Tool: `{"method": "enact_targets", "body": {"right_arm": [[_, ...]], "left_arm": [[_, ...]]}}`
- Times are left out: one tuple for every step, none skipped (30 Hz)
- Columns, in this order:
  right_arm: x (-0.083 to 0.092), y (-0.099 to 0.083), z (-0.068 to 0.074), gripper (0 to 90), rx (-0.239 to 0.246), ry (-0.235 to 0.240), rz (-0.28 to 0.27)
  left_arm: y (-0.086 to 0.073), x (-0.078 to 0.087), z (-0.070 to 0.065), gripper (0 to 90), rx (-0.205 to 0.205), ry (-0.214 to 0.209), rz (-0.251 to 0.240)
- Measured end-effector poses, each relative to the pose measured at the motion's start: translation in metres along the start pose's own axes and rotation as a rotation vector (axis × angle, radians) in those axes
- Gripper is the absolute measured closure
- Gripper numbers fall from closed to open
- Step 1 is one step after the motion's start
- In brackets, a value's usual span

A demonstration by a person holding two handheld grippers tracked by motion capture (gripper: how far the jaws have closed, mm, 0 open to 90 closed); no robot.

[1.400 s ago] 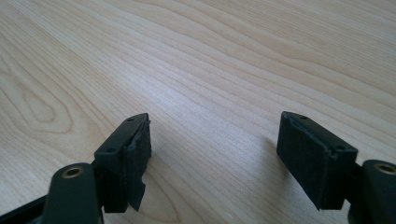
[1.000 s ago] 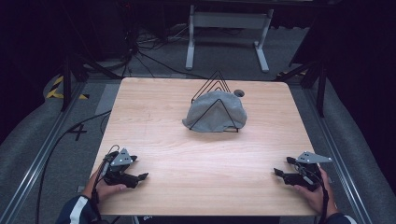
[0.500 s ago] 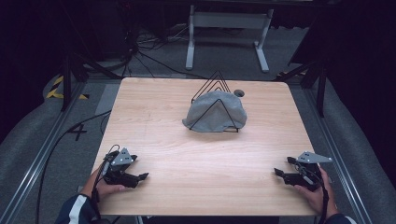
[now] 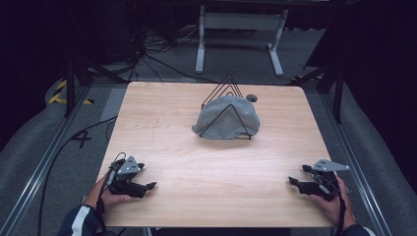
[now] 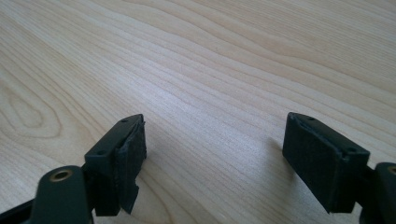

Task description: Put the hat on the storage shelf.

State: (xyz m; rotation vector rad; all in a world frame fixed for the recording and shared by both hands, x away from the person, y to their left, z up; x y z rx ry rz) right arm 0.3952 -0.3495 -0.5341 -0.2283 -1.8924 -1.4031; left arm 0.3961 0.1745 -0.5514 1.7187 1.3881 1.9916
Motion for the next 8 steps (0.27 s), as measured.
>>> {"method": "enact_targets", "body": {"right_arm": [[0.0000,0.0000,0.0000,21.9,0.000,0.000,0.000],[0.0000,0.0000,0.0000,21.9,0.000,0.000,0.000],[0.0000,0.0000,0.0000,21.9,0.000,0.000,0.000],[0.0000,0.0000,0.0000,21.9,0.000,0.000,0.000],[0.0000,0.0000,0.0001,21.9,-0.001,0.001,0.000],[0.0000,0.0000,0.0000,21.9,-0.001,0.000,0.000],[0.0000,0.0000,0.0000,21.9,-0.001,0.001,0.000],[0.0000,0.0000,0.0000,21.9,-0.001,0.001,0.000]], "left_arm": [[0.0000,0.0000,0.0001,16.3,0.000,0.000,0.001],[-0.0001,0.0001,0.0001,16.3,0.000,0.000,0.002],[-0.0001,0.0001,0.0001,16.3,0.000,0.000,0.002],[-0.0001,0.0001,0.0000,16.3,0.000,0.000,0.002],[-0.0001,0.0001,0.0000,16.2,0.000,0.000,0.002],[0.0000,-0.0001,-0.0001,16.2,0.002,-0.001,0.000],[-0.0002,0.0001,0.0002,16.1,0.002,0.001,0.003],[0.0005,-0.0003,0.0009,15.8,-0.002,0.005,-0.004]]}}
Point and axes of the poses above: each handheld gripper's, and its own axes: x roughly backward along the jaws, y roughly out of its top, z roughly to its left, the point moved 10 cm from there along -x, roughly forward along the jaws, and after that the axes turned 7 degrees about -y, right-handed, at the moved point
